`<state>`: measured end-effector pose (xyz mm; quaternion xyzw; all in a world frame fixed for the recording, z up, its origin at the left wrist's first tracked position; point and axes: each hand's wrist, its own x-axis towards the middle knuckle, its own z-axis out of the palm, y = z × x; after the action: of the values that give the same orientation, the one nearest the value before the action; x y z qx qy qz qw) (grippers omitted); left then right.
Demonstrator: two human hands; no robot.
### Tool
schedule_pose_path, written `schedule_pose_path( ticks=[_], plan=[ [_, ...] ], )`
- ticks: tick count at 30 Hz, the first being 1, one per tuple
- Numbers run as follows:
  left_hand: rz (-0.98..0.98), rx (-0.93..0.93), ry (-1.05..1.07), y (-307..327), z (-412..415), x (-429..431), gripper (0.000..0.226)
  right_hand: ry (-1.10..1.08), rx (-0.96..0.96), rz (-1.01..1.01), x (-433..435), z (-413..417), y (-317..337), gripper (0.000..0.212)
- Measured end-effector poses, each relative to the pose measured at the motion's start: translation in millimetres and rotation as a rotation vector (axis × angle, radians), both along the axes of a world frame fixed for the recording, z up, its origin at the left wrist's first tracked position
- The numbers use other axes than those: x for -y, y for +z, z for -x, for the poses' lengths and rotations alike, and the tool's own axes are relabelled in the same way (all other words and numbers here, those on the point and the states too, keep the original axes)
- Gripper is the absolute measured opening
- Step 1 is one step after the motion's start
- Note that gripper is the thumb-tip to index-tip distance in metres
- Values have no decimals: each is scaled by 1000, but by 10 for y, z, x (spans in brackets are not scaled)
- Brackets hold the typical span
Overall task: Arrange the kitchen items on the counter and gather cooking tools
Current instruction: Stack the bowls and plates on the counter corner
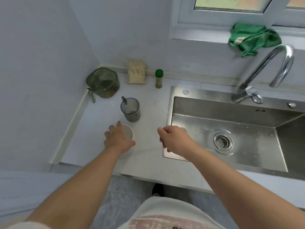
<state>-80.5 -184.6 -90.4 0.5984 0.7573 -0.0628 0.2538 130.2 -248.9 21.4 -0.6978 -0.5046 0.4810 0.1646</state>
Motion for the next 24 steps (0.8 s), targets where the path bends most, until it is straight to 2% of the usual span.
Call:
schedule_pose_path(
  ticks=[6, 10, 12, 15, 17, 19, 21, 24],
  plan=[
    [7, -26, -167, 391, -194, 216, 112, -130, -67, 26, -126, -122, -103, 40],
    [-61, 136, -444, 929, -784, 265, 112, -441, -111, -12, -21, -487, -167, 37],
    [-84, 224, -543, 1124, -1178, 205, 112, -589, -270, -17, 117, -721, -112, 37],
    [-121, 321, -722, 1310, -1805, 214, 118, -672, -564, -7, 418, -1071, 12, 47],
    [-156, 364, -837, 1378, -2128, 305, 122, -715, -669, -22, 601, -1252, 71, 54],
    [-165, 396, -971, 1413, -2399, 421, 126, -782, -671, -88, 779, -1415, 104, 61],
    [-108, 489, -1098, 1461, -2656, 546, 130, -892, -595, -167, 991, -1583, 132, 56],
    [61, 742, -1043, 1512, -3009, 688, 109, -1133, -522, -240, 1323, -1803, 169, 54]
  ],
)
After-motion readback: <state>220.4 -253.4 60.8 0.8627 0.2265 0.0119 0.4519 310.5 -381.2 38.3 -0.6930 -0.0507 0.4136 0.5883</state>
